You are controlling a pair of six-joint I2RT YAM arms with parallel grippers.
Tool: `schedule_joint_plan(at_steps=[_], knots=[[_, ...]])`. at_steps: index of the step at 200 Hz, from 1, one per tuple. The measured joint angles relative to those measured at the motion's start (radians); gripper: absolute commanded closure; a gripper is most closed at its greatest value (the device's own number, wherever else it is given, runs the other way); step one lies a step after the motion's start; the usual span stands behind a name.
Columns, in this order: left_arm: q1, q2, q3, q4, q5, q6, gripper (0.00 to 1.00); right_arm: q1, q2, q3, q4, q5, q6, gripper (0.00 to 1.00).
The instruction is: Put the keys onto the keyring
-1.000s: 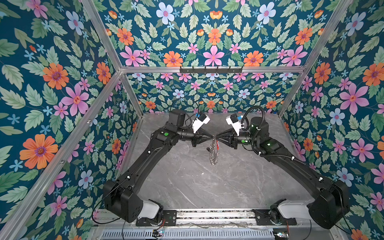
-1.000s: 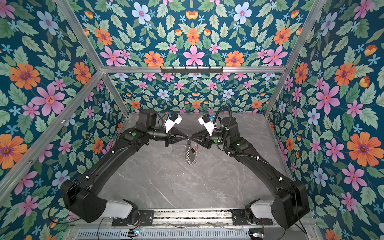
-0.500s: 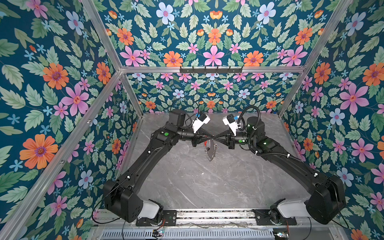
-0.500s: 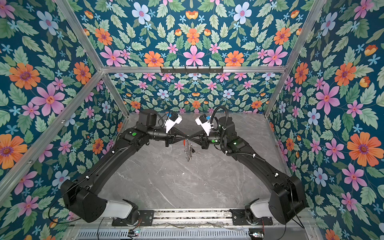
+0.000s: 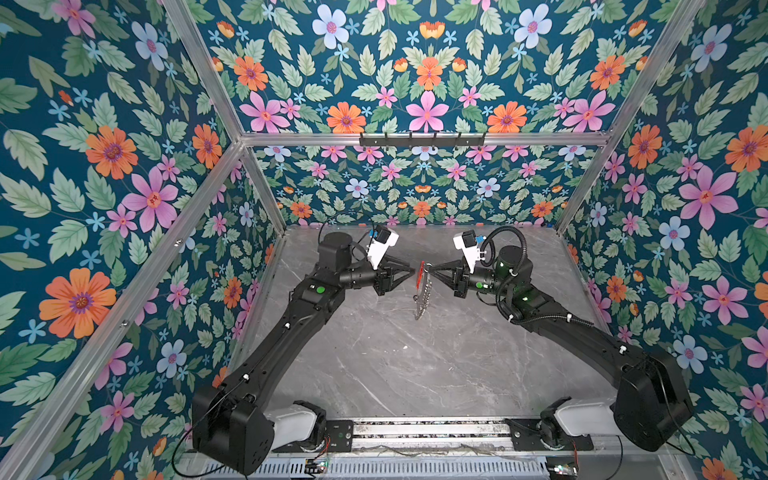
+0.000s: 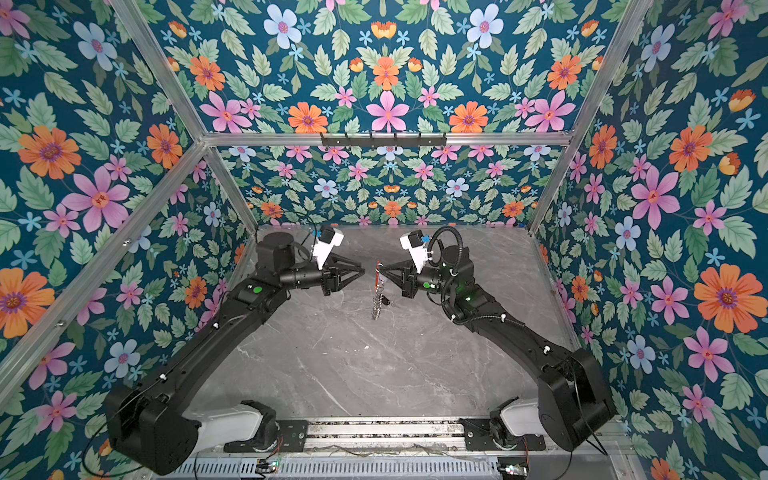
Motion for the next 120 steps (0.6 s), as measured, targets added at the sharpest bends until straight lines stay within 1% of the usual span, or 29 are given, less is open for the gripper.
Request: schedule_joint_plan(at_steps=[18,35,64,68,90,98,108,120], knots=[[0.002,-0.022,-0.082,0.173,-0.008,-0.1,0.65,0.001,0.006,-0.007,0.084,0.001,0.039,1.0],[0.005,-0.011,-0.109,0.307,-0.001,-0.18,0.65,0.0,0.023,-0.009,0.154,-0.001,0.084,1.0],[0.005,0.013,-0.109,0.445,0.026,-0.258,0.65,0.0,0.046,-0.008,0.232,-0.027,0.147,1.0],[0.005,0.014,-0.109,0.458,0.031,-0.261,0.66,0.0,0.049,-0.008,0.24,-0.034,0.156,1.0],[0.004,0.029,-0.108,0.531,0.056,-0.307,0.8,0.0,0.058,-0.006,0.277,-0.055,0.19,1.0],[0.004,0.037,-0.108,0.552,0.069,-0.317,0.84,0.0,0.06,-0.006,0.293,-0.062,0.205,1.0],[0.004,0.047,-0.108,0.574,0.074,-0.338,0.85,0.0,0.062,-0.002,0.303,-0.064,0.214,1.0],[0.005,0.058,-0.108,0.594,0.088,-0.359,0.83,0.0,0.063,0.0,0.315,-0.077,0.23,1.0]])
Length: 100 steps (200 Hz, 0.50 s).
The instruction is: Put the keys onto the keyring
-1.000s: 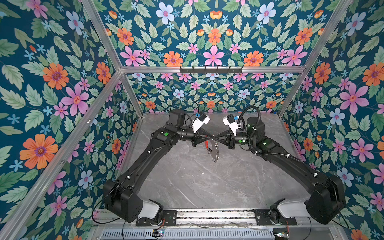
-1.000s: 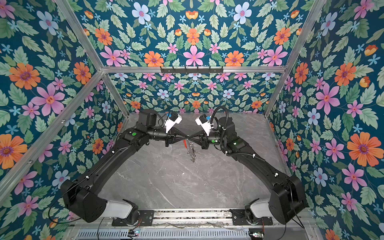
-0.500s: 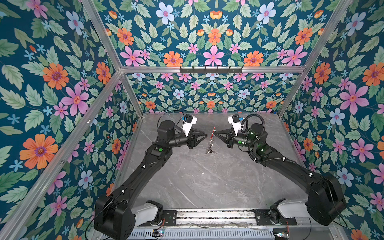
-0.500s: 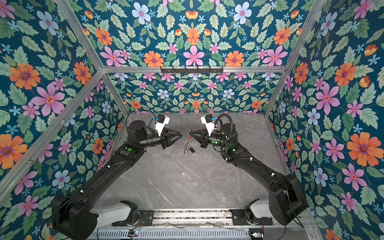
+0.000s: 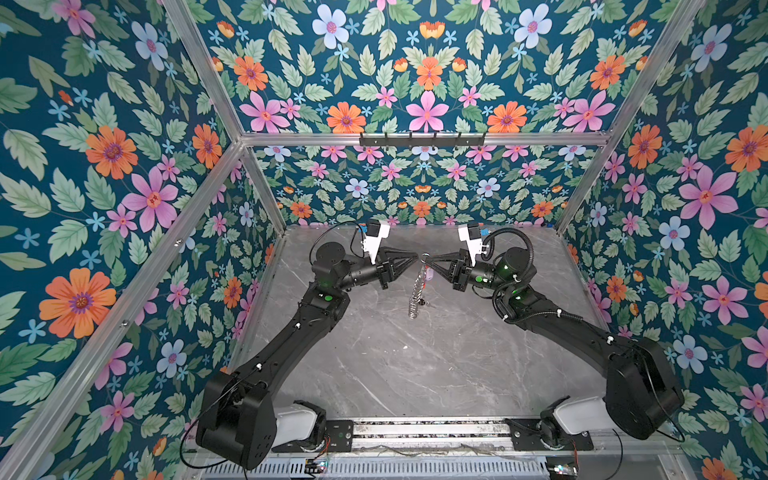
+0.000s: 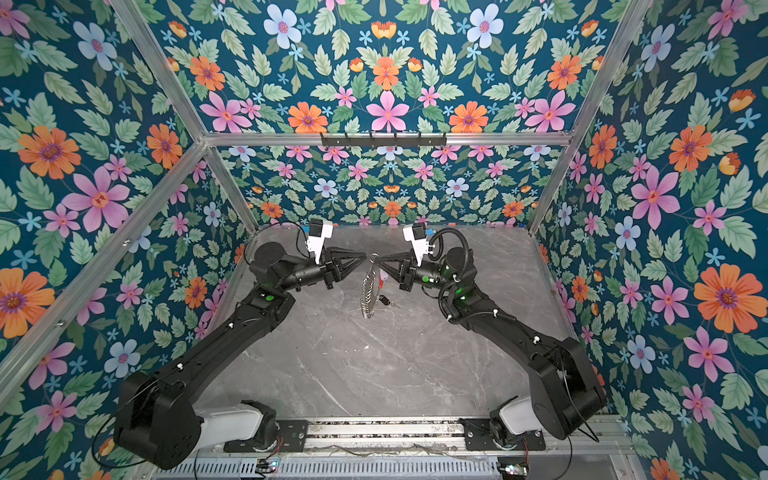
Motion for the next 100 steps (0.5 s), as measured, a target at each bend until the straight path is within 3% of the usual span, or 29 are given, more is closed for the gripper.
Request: schedule_joint_plan(at_steps=[49,100], knots=[[0.0,0.027,-0.012,0.103,0.023,-0.08,0.83,0.002,0.003,0.01,0.045,-0.008,0.034,1.0],[-0.009,0.029,-0.047,0.232,0.037,-0.161,0.75,0.008,0.021,0.014,0.094,0.002,0.067,1.0]])
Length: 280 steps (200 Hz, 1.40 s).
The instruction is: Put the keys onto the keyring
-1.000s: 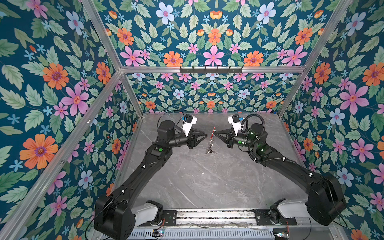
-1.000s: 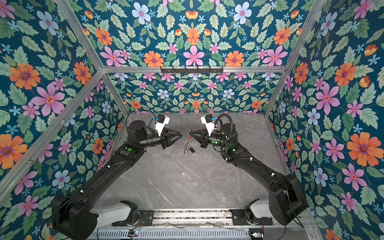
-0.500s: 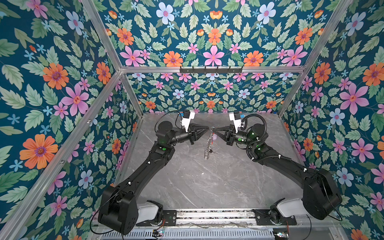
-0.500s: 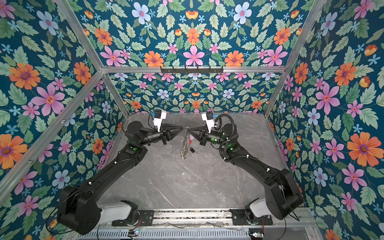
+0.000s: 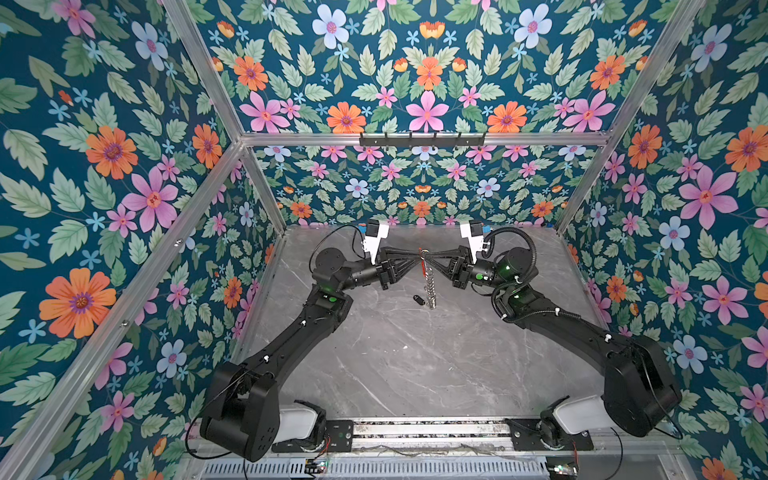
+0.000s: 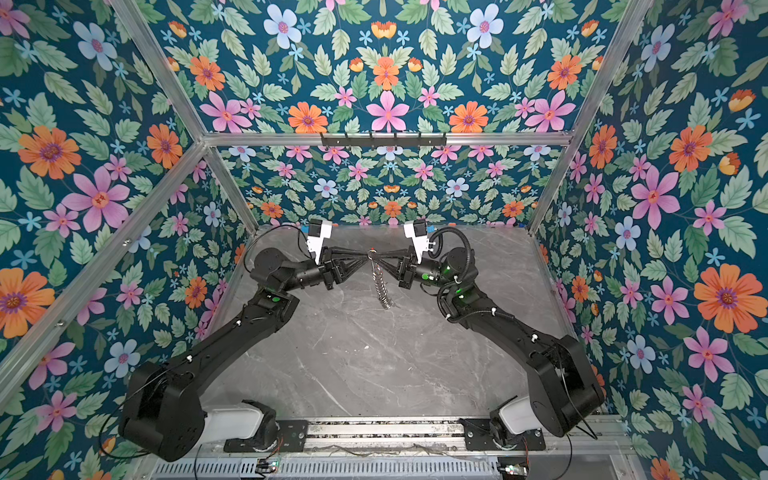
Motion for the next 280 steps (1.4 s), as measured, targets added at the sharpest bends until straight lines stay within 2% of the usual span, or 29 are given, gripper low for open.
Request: schedule_joint_plan(at_steps=[60,184,227,255,280], knots=[[-0.008,0.013,0.0,0.067,-0.004,-0.043,0.86,0.019,0.014,0.003,0.079,0.02,0.049,1.0],[-0.008,0.016,0.002,0.102,-0.005,-0.049,0.82,0.038,0.034,0.011,0.117,0.048,0.065,1.0],[-0.008,0.016,0.002,0.11,-0.01,-0.048,1.0,0.039,0.034,0.011,0.114,0.043,0.062,1.0],[-0.007,0.012,-0.003,0.105,-0.011,-0.04,1.0,0.04,0.036,0.008,0.113,0.044,0.062,1.0],[-0.007,-0.014,-0.004,0.023,-0.019,0.019,1.0,0.042,0.035,0.001,0.107,0.043,0.057,1.0]])
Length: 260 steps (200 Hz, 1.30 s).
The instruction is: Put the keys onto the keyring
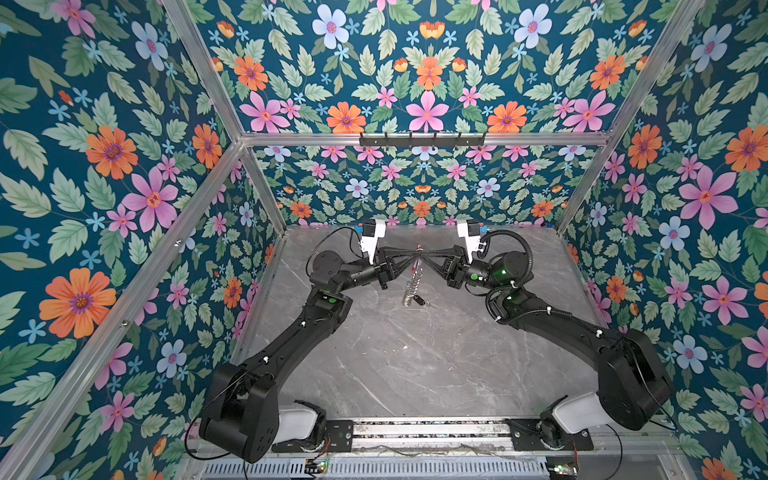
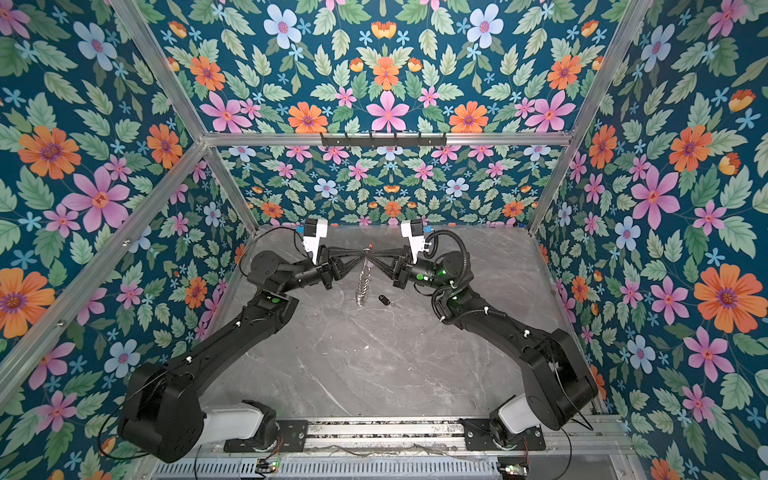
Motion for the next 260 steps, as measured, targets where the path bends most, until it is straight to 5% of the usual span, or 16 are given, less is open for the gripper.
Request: schedule_joint_plan(at_steps=[21,41,80,120,175,260], knots=[[0.0,-0.027,0.01,-0.12,-0.011,0.074,1.0,0.002,-0.022,-0.005,-0.075,0.013,-0.026,0.66],[-0.004,-0.076,0.04,-0.349,-0.037,0.205,1.0,-0.016,-0.093,-0.007,-0.262,0.076,-0.122,0.54],[-0.003,-0.207,0.021,-0.704,-0.196,0.433,1.0,-0.036,-0.127,0.011,-0.721,0.381,-0.389,0.58],[-0.003,-0.288,-0.04,-0.839,-0.346,0.445,1.0,-0.04,0.044,0.04,-1.023,0.634,-0.452,0.63],[-0.003,-0.374,-0.179,-0.856,-0.485,0.376,1.0,-0.025,0.274,0.113,-1.1,0.62,-0.447,0.59],[-0.003,-0.367,-0.2,-0.844,-0.472,0.349,1.0,-0.042,0.471,0.264,-1.147,0.467,-0.513,0.44]])
